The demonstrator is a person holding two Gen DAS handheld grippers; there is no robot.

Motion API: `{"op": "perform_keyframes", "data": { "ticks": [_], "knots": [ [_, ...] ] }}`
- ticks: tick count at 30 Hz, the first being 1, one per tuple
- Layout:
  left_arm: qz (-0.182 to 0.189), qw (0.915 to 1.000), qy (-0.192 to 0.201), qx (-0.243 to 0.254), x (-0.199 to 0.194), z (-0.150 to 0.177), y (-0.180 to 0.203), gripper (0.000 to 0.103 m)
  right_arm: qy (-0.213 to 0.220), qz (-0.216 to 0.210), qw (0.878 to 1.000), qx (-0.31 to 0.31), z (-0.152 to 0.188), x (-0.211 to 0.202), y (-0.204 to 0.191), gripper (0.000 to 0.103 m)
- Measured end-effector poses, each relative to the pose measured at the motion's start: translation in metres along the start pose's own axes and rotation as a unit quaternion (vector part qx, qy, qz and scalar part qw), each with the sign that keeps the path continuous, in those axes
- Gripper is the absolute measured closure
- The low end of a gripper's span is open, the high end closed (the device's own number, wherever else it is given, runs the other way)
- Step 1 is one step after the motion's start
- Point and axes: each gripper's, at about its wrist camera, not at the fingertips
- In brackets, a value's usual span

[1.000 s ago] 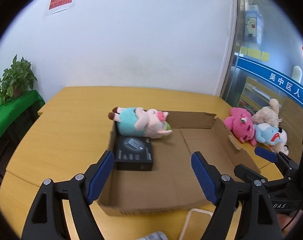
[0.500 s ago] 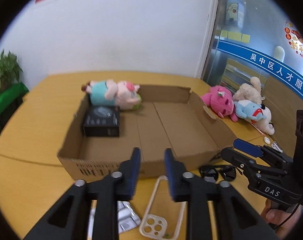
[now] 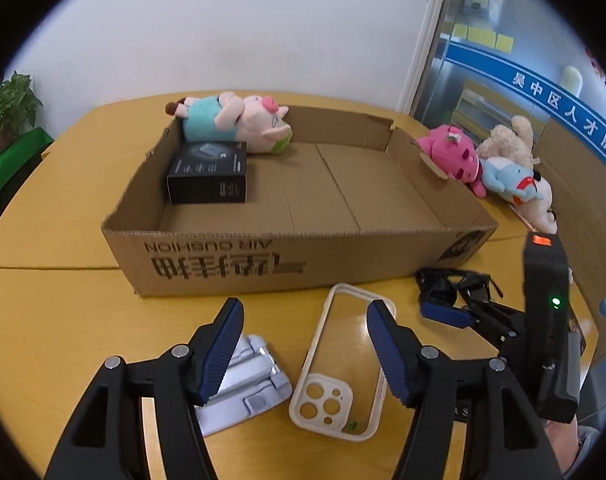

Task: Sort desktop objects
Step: 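Withdraw both grippers from the box toward the clear phone case, then close both grippers on the white rim of the clear phone case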

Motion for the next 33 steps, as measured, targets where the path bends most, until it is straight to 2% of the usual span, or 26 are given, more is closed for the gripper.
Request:
{"op": "perform_keyframes", "data": {
  "ticks": [2, 5, 8, 14, 18, 21, 23, 24, 27, 28, 30, 32, 33],
  "knots": [
    [0.012, 0.9999, -0.01, 0.001, 0.004, 0.005, 0.0, 0.039, -0.013, 0.003, 1.0, -0.004, 0.002, 0.008, 0.001, 0.048],
    [0.026, 0.9994, -0.018, 0.009, 0.009, 0.012, 0.004, 0.039, -0.023, 0.012, 1.0, -0.01, 0.007, 0.013, 0.005, 0.056],
    [0.026, 0.9991, -0.028, 0.02, 0.015, 0.018, 0.01, 0.039, -0.024, 0.019, 0.999, -0.009, 0.012, 0.01, 0.013, 0.057],
    [0.048, 0.9969, -0.051, 0.034, 0.026, 0.026, 0.023, 0.039, -0.027, 0.038, 0.999, 0.001, 0.026, 0.0, 0.034, 0.057],
    [0.06, 0.995, -0.069, 0.04, 0.038, 0.029, 0.034, 0.039, -0.026, 0.029, 0.999, 0.003, 0.034, -0.008, 0.045, 0.057],
    [0.055, 0.9938, -0.087, 0.042, 0.052, 0.03, 0.042, 0.04, -0.022, 0.018, 1.0, 0.005, 0.037, -0.01, 0.047, 0.06],
    [0.053, 0.9924, -0.101, 0.047, 0.062, 0.029, 0.046, 0.051, -0.02, 0.014, 1.0, 0.006, 0.037, -0.01, 0.046, 0.068],
    [0.052, 0.9913, -0.111, 0.046, 0.068, 0.028, 0.047, 0.053, -0.02, 0.013, 1.0, 0.005, 0.037, -0.01, 0.045, 0.07],
    [0.053, 0.9894, -0.129, 0.042, 0.079, 0.027, 0.048, 0.06, -0.02, 0.015, 1.0, -0.001, 0.037, -0.009, 0.042, 0.071],
    [0.052, 0.9887, -0.135, 0.042, 0.083, 0.027, 0.048, 0.067, -0.02, 0.017, 1.0, -0.002, 0.037, -0.009, 0.042, 0.071],
    [0.051, 0.9886, -0.134, 0.046, 0.084, 0.029, 0.05, 0.073, -0.018, 0.016, 1.0, -0.002, 0.037, -0.009, 0.042, 0.072],
    [0.051, 0.9876, -0.139, 0.053, 0.084, 0.03, 0.052, 0.087, -0.016, 0.012, 1.0, 0.0, 0.037, -0.009, 0.044, 0.074],
    [0.049, 0.9874, -0.14, 0.054, 0.084, 0.031, 0.052, 0.091, -0.015, 0.009, 1.0, 0.001, 0.036, -0.009, 0.045, 0.075]
  ]
}}
Point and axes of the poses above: each gripper's, at about its wrist camera, not at the fingertips, and x roughly the way its jaws point, y to its right, z to its underside, and after that the axes turned 9 degrees about -y, right-handed
